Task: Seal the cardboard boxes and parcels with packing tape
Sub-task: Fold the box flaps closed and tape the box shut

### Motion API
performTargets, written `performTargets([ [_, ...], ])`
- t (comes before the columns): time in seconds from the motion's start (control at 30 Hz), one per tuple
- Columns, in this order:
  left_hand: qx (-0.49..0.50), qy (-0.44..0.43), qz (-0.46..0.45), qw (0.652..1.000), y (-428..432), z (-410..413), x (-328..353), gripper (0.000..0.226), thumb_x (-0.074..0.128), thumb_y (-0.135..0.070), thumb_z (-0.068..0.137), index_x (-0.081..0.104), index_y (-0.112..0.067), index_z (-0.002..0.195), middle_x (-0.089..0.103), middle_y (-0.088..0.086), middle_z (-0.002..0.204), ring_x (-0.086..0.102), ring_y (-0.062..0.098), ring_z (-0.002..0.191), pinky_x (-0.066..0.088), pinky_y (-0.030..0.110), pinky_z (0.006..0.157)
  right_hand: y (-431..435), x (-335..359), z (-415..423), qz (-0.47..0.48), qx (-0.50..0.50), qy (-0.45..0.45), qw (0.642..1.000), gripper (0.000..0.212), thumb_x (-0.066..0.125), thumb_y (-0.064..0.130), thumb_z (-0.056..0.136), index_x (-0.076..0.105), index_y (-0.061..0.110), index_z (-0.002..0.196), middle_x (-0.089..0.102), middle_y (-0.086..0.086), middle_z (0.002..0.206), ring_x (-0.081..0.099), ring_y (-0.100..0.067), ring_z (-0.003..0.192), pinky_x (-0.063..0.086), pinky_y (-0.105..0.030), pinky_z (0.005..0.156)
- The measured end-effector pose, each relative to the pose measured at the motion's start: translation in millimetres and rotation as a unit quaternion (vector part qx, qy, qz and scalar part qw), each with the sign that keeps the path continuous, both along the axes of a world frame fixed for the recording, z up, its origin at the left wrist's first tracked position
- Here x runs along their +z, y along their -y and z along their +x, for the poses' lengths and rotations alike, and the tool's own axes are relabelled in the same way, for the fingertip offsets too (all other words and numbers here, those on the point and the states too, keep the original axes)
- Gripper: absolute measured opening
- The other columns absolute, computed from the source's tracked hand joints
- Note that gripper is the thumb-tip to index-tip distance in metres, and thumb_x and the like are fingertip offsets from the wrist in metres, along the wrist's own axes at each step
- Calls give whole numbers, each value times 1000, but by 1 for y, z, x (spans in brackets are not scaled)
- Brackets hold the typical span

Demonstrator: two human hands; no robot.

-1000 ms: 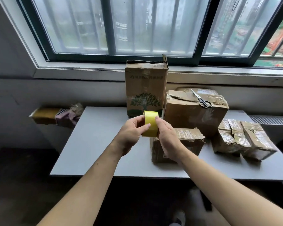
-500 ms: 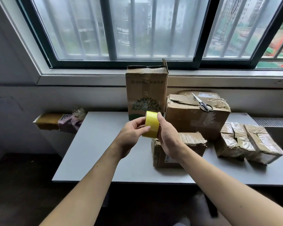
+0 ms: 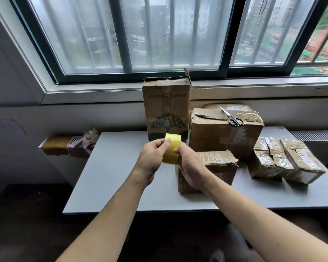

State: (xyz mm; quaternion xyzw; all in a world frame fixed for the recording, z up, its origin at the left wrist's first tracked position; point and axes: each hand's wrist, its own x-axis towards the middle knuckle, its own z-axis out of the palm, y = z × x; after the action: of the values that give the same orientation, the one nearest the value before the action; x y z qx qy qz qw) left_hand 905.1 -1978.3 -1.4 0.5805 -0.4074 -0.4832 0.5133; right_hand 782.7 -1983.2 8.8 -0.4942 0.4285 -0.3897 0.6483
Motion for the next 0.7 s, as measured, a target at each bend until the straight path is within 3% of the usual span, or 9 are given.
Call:
performTargets([
  [0.07,1,0,10,1000,-1,2,2,31,63,-39,95,70,-16,115,68,9,117,62,29,113,55,39,95,-1,0,2,5,2,5,1000,40,46,32,84,64,7,110,60,-12,104,52,-23,98,42,-40,93],
  [0.17,-14,8,26,1000,-4,6,6,30,59,-35,98,67,-16,120,64,10,123,60,28,115,54,36,93,-2,-3,0,30,-17,14,999,30,41,36,104,64,18,109,64,-15,117,58,-23,106,46,-41,103],
  [0.3,-37,30,25,999,-10,2,8,33,46,-27,104,61,-13,130,61,12,126,58,28,117,53,37,97,-2,-6,-3,11,-36,7,999,28,35,27,107,59,19,98,59,-8,101,53,-18,96,44,-36,90],
  [0.4,4,4,16,1000,-12,-6,14,30,41,-19,103,69,-18,111,66,12,114,61,23,103,53,32,84,-4,-5,-2,-46,-33,-6,998,32,30,22,109,59,19,94,58,-1,94,52,-8,88,42,-27,85],
  [0.5,22,-59,12,998,-12,-9,22,33,40,-10,100,72,-18,95,66,6,89,59,12,78,50,24,69,-2,-8,-1,-99,-27,-18,995,34,27,20,110,61,17,110,60,3,96,55,6,78,43,-14,75],
  [0.6,-2,-58,7,998,-13,-13,20,40,37,2,96,73,-13,103,69,0,82,61,5,70,49,16,63,0,-10,1,-124,-27,-25,992,36,27,24,111,59,10,117,61,-3,101,56,-3,88,44,-23,83],
  [0.7,-21,-71,-2,997,-13,-15,20,46,38,10,92,69,-8,121,73,6,103,65,9,82,50,14,67,6,-8,5,-102,-50,1,993,34,28,24,110,60,13,110,60,-6,99,55,-14,91,44,-30,84],
])
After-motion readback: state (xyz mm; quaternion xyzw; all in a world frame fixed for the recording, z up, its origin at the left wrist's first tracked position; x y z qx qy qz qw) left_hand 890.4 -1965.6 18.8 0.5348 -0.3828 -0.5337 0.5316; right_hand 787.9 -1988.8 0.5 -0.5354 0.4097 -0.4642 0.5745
